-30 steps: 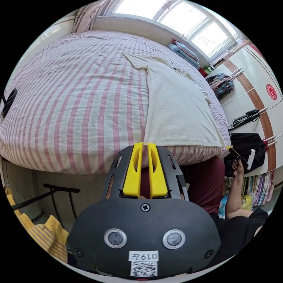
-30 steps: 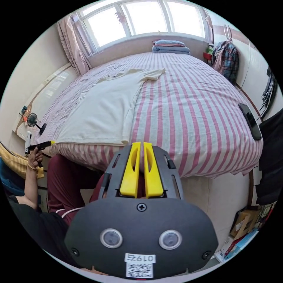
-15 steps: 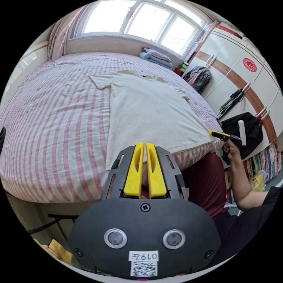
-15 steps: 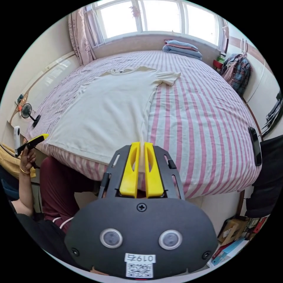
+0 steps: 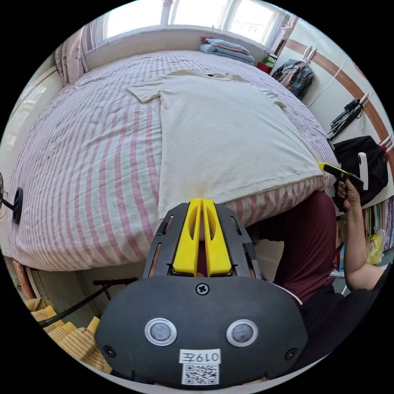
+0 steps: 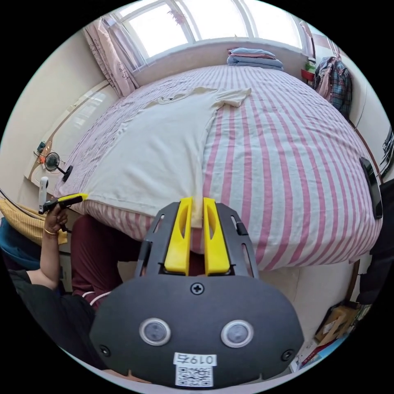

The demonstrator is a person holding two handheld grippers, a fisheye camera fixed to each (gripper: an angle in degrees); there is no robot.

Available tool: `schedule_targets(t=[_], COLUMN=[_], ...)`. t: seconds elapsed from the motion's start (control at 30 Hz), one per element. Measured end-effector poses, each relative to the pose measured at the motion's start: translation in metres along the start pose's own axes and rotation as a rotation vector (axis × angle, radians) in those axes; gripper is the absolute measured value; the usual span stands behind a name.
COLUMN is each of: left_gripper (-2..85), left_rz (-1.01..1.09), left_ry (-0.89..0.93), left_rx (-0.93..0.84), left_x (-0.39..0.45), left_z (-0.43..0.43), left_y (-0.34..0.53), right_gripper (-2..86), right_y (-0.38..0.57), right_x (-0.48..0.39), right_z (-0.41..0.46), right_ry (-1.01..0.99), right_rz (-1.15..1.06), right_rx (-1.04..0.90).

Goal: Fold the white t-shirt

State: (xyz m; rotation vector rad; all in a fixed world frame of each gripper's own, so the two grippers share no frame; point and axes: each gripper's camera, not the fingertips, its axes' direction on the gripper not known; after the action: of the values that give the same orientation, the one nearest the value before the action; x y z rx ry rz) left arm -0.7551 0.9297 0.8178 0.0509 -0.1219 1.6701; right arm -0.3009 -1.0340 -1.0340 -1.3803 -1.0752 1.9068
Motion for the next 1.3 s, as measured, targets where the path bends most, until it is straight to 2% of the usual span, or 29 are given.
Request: schedule_targets(t=[0.1, 0.27, 0.4, 0.6, 0.67, 0.77, 0.9, 1.0, 1.2, 1.3], left_gripper=[0.7, 0.6, 0.6, 0.6, 0.6, 0.6, 0.6, 0.7, 0.8, 0.7], left_rz=[0.051, 0.244, 0.364, 0.411, 0.423, 0.398, 0.398, 0.435, 0.465, 0.516], left_ry=[0.057, 0.233, 0.207, 0.257, 0.287, 0.318, 0.351, 0.382, 0.483, 0.509], left_rx=[0.067, 0.246, 0.314, 0.215, 0.151, 0.173, 0.153, 0.127, 0.077, 0.041], left_x=[0.032, 0.122, 0.193, 0.25, 0.259, 0.262, 0.269, 0.276, 0.279, 0.285], left_z=[-0.006, -0.004, 0.02, 0.075, 0.091, 0.101, 0.109, 0.116, 0.131, 0.135], left_y=[-0.007, -0.033, -0.06, -0.082, -0.083, -0.081, -0.089, -0.092, -0.102, -0.112], right_gripper=[7.1, 6.6, 5.6, 5.9, 6.2, 6.1, 0.2, -0.6, 0.1, 4.2], right_y=[-0.012, -0.056, -0.127, -0.195, -0.209, -0.229, -0.251, -0.257, -0.26, -0.27], right_x=[-0.002, 0.009, 0.026, 0.059, 0.057, 0.053, 0.048, 0.06, 0.077, 0.08], right_z=[-0.001, -0.014, 0.022, 0.085, 0.099, 0.116, 0.13, 0.119, 0.137, 0.139], right_ry=[0.043, 0.007, -0.063, -0.156, -0.106, -0.044, 0.043, 0.031, -0.02, -0.077], right_rz=[-0.03, -0.01, 0.02, 0.137, 0.12, 0.09, 0.052, 0.095, 0.124, 0.121], right_rx=[-0.003, 0.116, 0.073, 0.011, -0.012, -0.037, -0.081, -0.038, -0.053, -0.076])
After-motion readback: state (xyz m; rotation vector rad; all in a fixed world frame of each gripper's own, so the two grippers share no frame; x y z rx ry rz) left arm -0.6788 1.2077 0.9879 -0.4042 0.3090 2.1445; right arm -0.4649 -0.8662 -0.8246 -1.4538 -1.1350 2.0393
